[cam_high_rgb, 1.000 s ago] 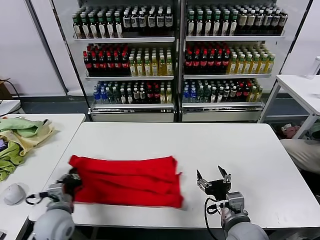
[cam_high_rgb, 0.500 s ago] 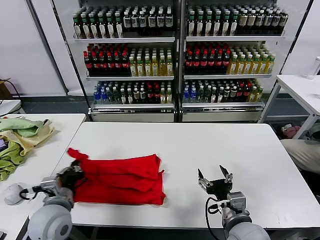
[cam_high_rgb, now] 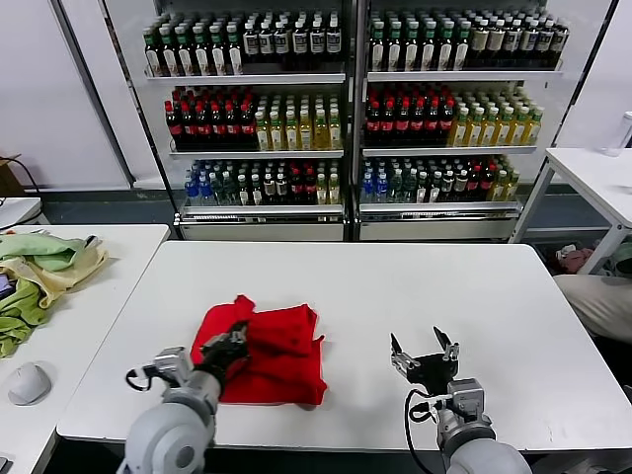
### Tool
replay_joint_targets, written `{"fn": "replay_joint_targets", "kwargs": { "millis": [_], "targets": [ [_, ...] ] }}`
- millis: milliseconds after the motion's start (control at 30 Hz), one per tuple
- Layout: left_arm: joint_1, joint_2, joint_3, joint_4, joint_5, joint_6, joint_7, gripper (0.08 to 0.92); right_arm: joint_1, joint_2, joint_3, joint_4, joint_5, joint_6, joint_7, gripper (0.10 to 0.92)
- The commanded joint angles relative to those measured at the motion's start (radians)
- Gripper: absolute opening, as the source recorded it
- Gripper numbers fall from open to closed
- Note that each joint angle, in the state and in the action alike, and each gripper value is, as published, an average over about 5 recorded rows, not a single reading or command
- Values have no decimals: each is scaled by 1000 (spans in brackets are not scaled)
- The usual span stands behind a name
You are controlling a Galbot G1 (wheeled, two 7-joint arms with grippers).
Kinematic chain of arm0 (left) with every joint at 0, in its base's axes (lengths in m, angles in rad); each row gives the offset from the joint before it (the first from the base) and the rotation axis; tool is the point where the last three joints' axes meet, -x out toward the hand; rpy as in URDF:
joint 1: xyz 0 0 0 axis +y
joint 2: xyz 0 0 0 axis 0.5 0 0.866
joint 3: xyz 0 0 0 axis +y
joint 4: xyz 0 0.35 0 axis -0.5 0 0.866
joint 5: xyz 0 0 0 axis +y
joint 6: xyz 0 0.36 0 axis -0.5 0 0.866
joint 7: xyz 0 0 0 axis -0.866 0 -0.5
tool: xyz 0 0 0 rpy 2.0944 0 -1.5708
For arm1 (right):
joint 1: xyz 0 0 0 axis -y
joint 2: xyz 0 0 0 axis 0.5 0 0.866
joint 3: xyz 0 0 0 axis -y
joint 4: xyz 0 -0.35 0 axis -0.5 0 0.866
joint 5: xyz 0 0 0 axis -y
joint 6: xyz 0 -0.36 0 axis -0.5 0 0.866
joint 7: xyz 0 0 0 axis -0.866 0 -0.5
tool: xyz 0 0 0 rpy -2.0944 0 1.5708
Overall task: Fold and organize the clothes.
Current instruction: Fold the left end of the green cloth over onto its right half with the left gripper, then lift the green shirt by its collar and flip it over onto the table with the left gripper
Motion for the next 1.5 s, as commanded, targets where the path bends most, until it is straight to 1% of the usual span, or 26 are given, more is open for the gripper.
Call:
{"fn": "replay_joint_targets", "kwargs": {
  "millis": [33,300,500,567,667,733,800,867,967,1033,1100,1200,1267,1367,1433,1500],
  "targets": [
    [-91,-113,75,93,-39,2,-1,103,-1,-2,0,-1,0,1,0,823],
    [-122,-138,97,143,-38,7,1,103,4,2,-3,-7,0,1,-2,823],
    [-119,-166,116,140,-41,8,5,104,3,5,-4,-9,-3,0,-1,823],
    [-115,-180,122,140,-41,-1,11,123,4,7,-5,-10,-4,0,-1,823],
    [-104,-198,131,115,-48,-26,28,193,6,8,-7,-12,-5,0,-1,823],
    [-89,-201,136,65,-46,-39,40,253,8,9,-8,-12,-6,0,-1,823],
    [-71,-187,127,5,-22,-46,55,305,10,9,-8,-12,-6,-1,-1,823],
    [-51,-153,96,-42,19,-57,74,366,10,7,-7,-11,-6,-1,-1,823],
    [-10,-65,1,-74,106,-97,107,452,11,6,-4,-9,-5,0,-3,823],
    [30,-2,-91,-55,190,-123,138,513,15,5,-3,-8,-4,0,-4,823],
    [76,48,-181,-8,278,-135,177,565,22,4,-3,-8,-3,0,-4,823],
    [136,87,-259,84,369,-139,225,651,34,3,-3,-9,-1,0,-4,823],
    [158,87,-268,149,421,-152,240,712,38,2,-3,-13,-1,0,-5,823],
    [159,66,-253,223,477,-175,253,786,40,0,-5,-16,-1,0,-5,823],
    [152,50,-237,247,474,-178,259,812,40,-2,-5,-17,-2,1,-5,823],
    [146,36,-218,257,453,-179,270,819,39,-2,-5,-18,-2,2,-6,823]
  ]
}}
